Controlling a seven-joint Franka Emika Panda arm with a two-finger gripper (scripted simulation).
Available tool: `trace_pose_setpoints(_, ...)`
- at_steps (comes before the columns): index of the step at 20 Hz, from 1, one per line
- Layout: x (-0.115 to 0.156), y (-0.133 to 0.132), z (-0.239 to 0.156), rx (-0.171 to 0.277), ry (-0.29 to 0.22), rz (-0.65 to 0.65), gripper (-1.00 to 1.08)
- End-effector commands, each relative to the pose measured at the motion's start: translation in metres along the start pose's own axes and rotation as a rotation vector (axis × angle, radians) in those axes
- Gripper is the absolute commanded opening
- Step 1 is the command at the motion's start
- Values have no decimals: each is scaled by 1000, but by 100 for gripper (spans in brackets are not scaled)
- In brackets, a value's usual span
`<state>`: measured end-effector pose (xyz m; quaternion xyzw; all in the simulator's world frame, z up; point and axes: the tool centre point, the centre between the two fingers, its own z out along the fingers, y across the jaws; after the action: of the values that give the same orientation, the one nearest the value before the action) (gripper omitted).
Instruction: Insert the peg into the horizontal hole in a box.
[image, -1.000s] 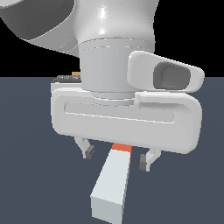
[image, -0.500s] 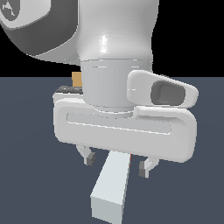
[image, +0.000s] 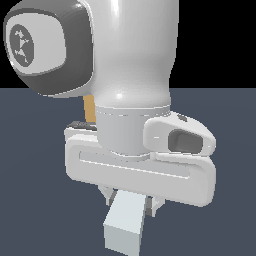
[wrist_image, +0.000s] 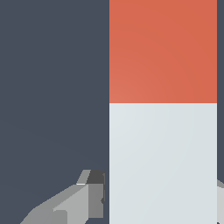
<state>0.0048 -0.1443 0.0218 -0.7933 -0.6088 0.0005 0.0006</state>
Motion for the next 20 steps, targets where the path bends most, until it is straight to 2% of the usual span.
trace_pose_setpoints(1,0,1,0,-2,0,0,-100)
trace_pose_setpoints(13,2,-1,-1,-1,0,-2,-100)
trace_pose_setpoints(20,17,-15,-7,-1,0,-19,-100)
